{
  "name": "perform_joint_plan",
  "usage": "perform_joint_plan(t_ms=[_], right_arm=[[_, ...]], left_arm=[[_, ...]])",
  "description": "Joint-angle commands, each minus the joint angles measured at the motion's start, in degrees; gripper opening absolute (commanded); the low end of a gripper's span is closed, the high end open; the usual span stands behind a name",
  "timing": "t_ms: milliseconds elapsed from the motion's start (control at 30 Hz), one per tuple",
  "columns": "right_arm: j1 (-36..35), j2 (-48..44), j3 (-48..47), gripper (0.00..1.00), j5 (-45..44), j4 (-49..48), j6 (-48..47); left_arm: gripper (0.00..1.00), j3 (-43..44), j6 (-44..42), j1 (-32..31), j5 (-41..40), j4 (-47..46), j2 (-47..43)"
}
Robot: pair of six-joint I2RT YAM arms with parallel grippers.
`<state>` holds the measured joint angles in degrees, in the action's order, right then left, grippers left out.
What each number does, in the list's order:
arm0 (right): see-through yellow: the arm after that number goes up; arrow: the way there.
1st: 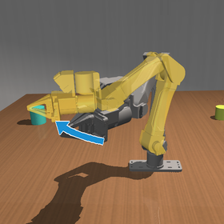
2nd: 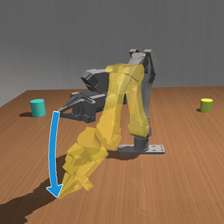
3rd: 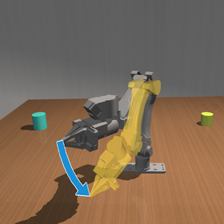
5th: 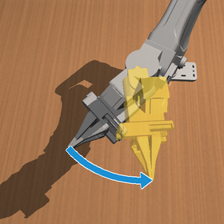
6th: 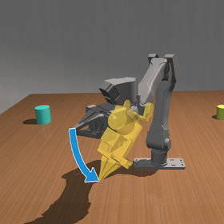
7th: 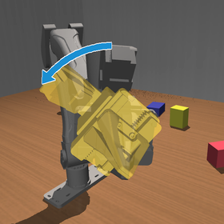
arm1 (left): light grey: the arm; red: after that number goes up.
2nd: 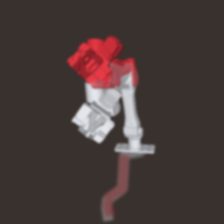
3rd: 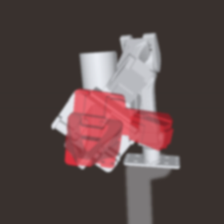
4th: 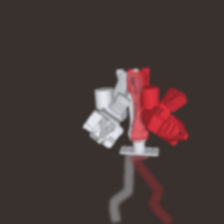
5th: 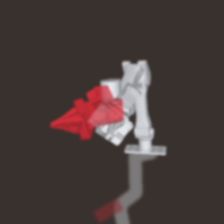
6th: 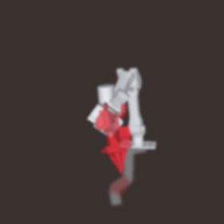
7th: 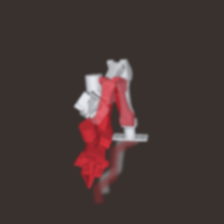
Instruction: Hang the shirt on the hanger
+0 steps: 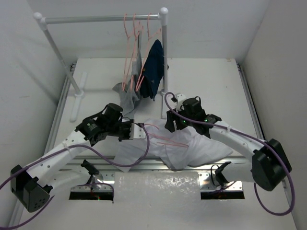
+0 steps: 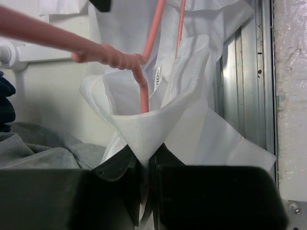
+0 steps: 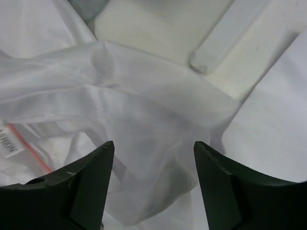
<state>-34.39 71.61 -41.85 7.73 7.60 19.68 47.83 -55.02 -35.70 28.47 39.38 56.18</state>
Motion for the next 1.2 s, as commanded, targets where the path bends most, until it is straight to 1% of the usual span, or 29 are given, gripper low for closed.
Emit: perform_joint_plan(t_ms=[0, 100, 200, 233, 267, 300, 333, 433, 500, 633, 733, 833, 967, 1067, 1167], right_arm=[[-0.3, 2.6, -3.0, 0.70, 0.5, 3.0, 3.5], [-0.3, 4.3, -2.4, 0.68, -2.8, 4.7, 2.8], [-0.3, 4.8, -1.0, 0.50, -3.2, 5.3, 2.6], [-0.3, 4.8, -0.6, 0.41, -3.4, 5.5, 2.6], [-0.2, 4.5, -0.1, 0.17, -5.2, 5.8, 2.7], [-0.1, 4.1, 0.5, 0.04, -6.7, 5.5, 3.0], [0.1, 2.1, 2.0, 0.00, -8.1, 5.1, 3.3], [2.7, -1.7, 3.6, 0.00, -10.0, 4.1, 3.6], [4.9, -5.4, 5.1, 0.00, -11.8, 4.3, 3.8], [8.3, -10.3, 10.0, 0.00, -12.3, 3.2, 6.1], [8.8, -14.5, 12.6, 0.00, -13.7, 2.2, 7.8], [8.8, -19.7, 14.5, 0.00, -16.2, 2.1, 8.4], [8.7, -24.8, 14.5, 0.00, -17.7, 1.8, 6.4], [8.7, -26.6, 13.3, 0.00, -16.8, 2.5, 5.0], [8.4, -28.1, 13.9, 0.00, -14.9, 0.9, 3.8]], left_arm=[[0.00, -0.1, -0.3, -0.7, 0.0, -0.4, -2.2], [0.00, -0.3, -0.3, -0.8, -0.7, -0.4, -2.8], [0.00, -0.4, 0.5, -0.7, -1.4, -1.5, -3.4], [0.00, -0.3, 0.7, -0.7, -1.4, -1.8, -3.4], [0.00, -0.2, 1.1, -0.7, -1.4, -2.4, -3.5], [0.00, 0.0, 1.4, -0.8, -1.4, -2.5, -3.6], [0.00, 0.0, 1.7, -0.7, -1.8, -3.2, -3.8], [0.00, -0.3, 4.0, -0.7, -4.2, -5.2, -4.1], [0.00, -0.4, 6.6, -0.5, -7.1, -8.2, -4.5], [0.00, 1.1, 10.6, 0.5, -6.9, -11.9, -5.0], [0.00, 1.4, 11.3, 0.6, -8.9, -13.2, -3.9], [0.00, 0.9, 11.9, 0.6, -13.6, -14.0, -2.1], [0.00, 1.8, 13.4, 0.6, -18.8, -14.8, 0.2], [0.00, 3.1, 14.5, 0.5, -20.6, -15.7, 2.0], [0.00, 3.3, 14.3, 0.0, -21.4, -15.8, 3.8]])
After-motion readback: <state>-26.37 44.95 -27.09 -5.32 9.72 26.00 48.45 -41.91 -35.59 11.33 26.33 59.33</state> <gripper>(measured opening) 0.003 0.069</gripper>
